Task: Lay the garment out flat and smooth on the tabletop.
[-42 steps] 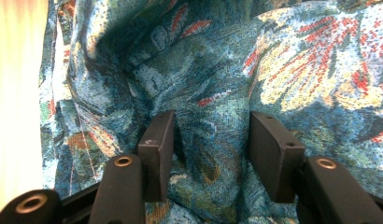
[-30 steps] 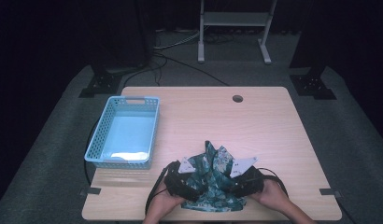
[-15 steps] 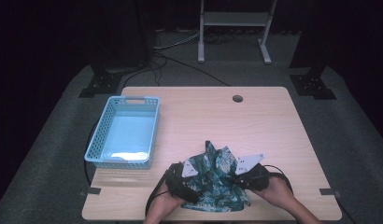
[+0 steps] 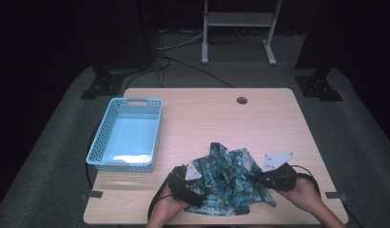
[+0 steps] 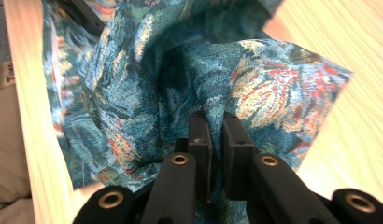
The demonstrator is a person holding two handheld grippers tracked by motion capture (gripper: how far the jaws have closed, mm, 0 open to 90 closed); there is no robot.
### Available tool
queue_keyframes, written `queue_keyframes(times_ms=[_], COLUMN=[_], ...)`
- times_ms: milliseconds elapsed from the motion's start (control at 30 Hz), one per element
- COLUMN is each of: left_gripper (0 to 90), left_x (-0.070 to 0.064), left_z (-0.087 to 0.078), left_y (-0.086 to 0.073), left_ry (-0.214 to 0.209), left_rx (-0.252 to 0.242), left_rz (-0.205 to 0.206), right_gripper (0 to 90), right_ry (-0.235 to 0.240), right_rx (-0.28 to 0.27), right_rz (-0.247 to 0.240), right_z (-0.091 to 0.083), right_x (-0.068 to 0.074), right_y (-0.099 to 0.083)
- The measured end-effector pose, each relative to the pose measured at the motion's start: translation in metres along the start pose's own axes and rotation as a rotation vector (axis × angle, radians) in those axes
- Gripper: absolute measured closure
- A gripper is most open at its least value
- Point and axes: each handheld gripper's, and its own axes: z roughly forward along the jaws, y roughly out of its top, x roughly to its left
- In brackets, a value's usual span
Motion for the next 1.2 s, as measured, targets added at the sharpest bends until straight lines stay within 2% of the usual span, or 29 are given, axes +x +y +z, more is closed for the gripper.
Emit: queue_keyframes(times_ms=[267, 467, 633, 700, 967, 1100, 1200], left_gripper=[3.2, 3.3, 3.3, 3.3, 3.2, 5.1, 5.4], left_x=[0.0, 0.001, 0.001, 0.001, 0.001, 0.002, 0.002], left_z=[0.0, 0.0, 0.0, 0.0, 0.0, -0.003, -0.005], left_y=[0.0, 0.0, 0.0, -0.001, -0.001, 0.001, 0.003], left_ry=[0.0, 0.0, 0.0, 0.0, 0.0, -0.01, -0.019], left_rx=[0.001, 0.001, -0.002, -0.002, -0.005, 0.006, 0.001], left_rz=[-0.001, 0.001, 0.001, 0.001, 0.001, -0.022, -0.035], right_gripper=[84.2, 82.9, 80.8, 80.3, 75.3, 66.4, 59.4], right_ry=[-0.029, -0.034, -0.046, -0.052, -0.049, -0.05, -0.036], right_rx=[0.028, 0.071, 0.092, 0.101, 0.08, 0.059, 0.034], right_rz=[0.06, 0.116, 0.181, 0.191, 0.246, 0.257, 0.285], right_z=[-0.015, -0.014, -0.01, -0.008, -0.008, -0.015, -0.024], right_x=[-0.014, -0.029, -0.042, -0.044, -0.049, -0.048, -0.049], right_y=[-0.021, -0.043, -0.063, -0.069, -0.083, -0.084, -0.087])
